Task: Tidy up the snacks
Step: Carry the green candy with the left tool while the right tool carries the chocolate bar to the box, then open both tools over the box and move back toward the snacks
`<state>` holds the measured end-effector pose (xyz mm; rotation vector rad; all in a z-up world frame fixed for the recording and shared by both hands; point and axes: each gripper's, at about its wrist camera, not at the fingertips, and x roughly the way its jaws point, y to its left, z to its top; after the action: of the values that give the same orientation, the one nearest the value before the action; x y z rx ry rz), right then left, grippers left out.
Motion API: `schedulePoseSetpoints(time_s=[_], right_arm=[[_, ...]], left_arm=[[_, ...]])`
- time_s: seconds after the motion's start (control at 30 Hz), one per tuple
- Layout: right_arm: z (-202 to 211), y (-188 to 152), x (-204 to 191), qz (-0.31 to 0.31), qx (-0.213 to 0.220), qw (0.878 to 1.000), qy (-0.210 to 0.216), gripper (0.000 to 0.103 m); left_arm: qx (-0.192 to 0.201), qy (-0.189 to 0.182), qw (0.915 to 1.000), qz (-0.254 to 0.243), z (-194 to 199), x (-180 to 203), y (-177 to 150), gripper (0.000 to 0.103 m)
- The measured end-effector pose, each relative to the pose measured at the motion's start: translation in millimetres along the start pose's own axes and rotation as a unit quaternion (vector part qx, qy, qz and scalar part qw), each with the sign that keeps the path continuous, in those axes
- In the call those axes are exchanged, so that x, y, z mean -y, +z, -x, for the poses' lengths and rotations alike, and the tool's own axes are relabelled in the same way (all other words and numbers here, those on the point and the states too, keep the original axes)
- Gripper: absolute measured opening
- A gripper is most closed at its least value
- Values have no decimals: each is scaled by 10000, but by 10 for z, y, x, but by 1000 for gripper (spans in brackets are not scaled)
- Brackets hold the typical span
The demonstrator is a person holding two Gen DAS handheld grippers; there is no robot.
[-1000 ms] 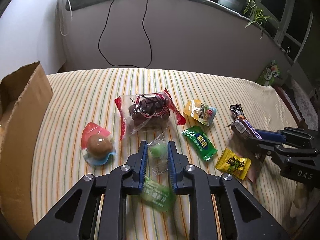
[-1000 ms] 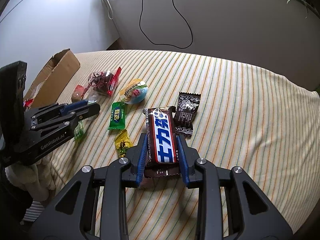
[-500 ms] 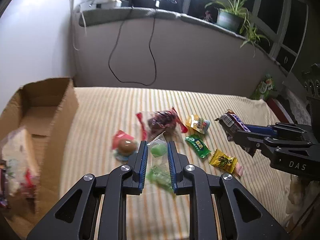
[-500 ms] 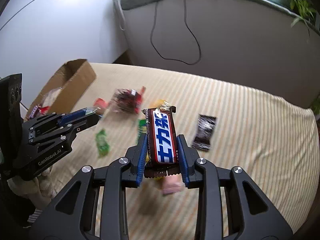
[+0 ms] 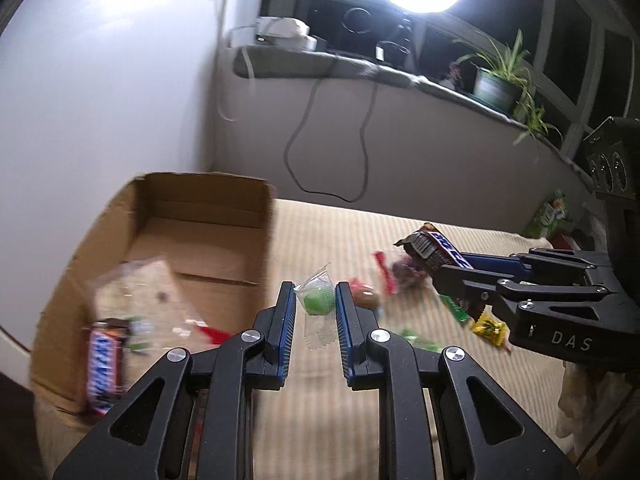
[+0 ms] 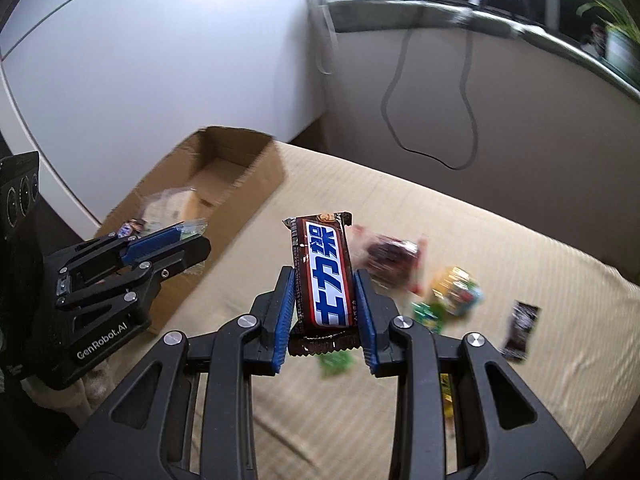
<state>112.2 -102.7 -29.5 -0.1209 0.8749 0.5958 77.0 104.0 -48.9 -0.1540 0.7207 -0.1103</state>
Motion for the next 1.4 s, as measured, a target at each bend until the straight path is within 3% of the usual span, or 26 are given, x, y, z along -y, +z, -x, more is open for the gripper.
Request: schedulePoseSetpoints(time_s=[0.53, 0.83, 1.17, 1.23, 1.3, 1.4], right_arm=[[-560, 437, -800, 467, -159, 9977, 470, 31], [-805, 514, -994, 604, -289, 9961, 582, 31], [-806, 568, -1046, 625, -228, 9960, 593, 31], [-773, 570, -1044, 608, -188, 9963, 579, 38], [-735, 567, -1039, 590, -122, 9966, 554, 53], [-688, 561, -1000, 546, -71, 9970, 538, 57]], left_arm=[[90, 467, 9977, 491, 164, -744, -15, 18], [36, 580, 9963, 626, 145, -890, -48, 18], [39, 690, 9953, 680, 154, -928, -44, 21], [34, 719, 9950, 693, 158, -923, -52, 32], [50, 738, 9949, 687, 163, -912, -52, 36], [60, 771, 9947, 677, 173, -892, -58, 41]])
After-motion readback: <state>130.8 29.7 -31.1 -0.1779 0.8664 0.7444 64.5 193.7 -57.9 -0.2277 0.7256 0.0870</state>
